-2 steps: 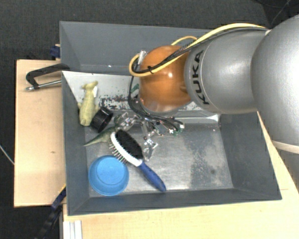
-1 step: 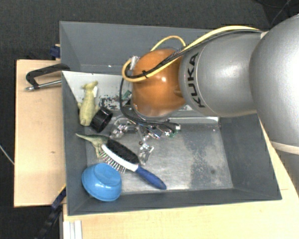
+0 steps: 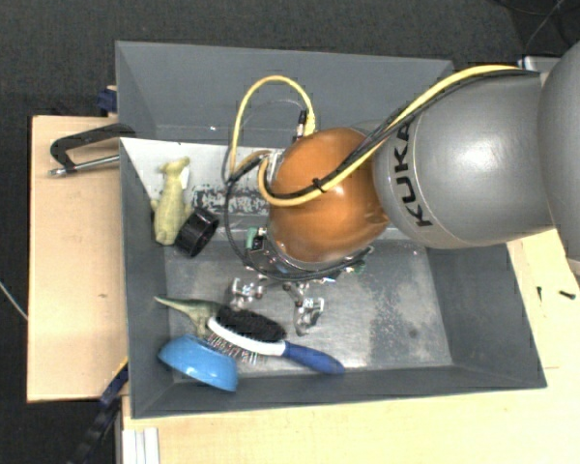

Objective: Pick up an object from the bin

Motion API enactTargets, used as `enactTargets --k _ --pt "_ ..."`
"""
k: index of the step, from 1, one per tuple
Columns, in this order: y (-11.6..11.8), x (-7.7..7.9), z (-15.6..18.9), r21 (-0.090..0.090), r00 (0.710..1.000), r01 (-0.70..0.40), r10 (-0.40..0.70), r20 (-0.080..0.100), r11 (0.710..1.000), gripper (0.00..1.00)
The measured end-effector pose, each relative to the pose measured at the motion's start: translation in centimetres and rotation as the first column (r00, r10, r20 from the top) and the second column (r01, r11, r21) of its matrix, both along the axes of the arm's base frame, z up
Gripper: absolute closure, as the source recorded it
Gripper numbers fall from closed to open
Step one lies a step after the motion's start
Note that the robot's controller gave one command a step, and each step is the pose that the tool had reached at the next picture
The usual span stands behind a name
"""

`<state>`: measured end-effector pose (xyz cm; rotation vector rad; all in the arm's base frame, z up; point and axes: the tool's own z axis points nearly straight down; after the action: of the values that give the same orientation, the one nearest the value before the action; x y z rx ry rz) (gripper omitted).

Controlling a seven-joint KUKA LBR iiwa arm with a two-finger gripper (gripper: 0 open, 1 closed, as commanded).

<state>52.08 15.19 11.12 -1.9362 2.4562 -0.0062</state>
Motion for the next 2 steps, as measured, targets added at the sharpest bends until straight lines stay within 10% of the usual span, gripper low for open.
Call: enactTargets --k 1,2 --pt "2.9 -0.9 -1.9 -0.01 0.994 -0.11 0.11 0.025 0.994 0.0" --pt "4.7 -2.6 5.7 -0.001 0.974 -0.226 0.226 0.002 0.974 0.0"
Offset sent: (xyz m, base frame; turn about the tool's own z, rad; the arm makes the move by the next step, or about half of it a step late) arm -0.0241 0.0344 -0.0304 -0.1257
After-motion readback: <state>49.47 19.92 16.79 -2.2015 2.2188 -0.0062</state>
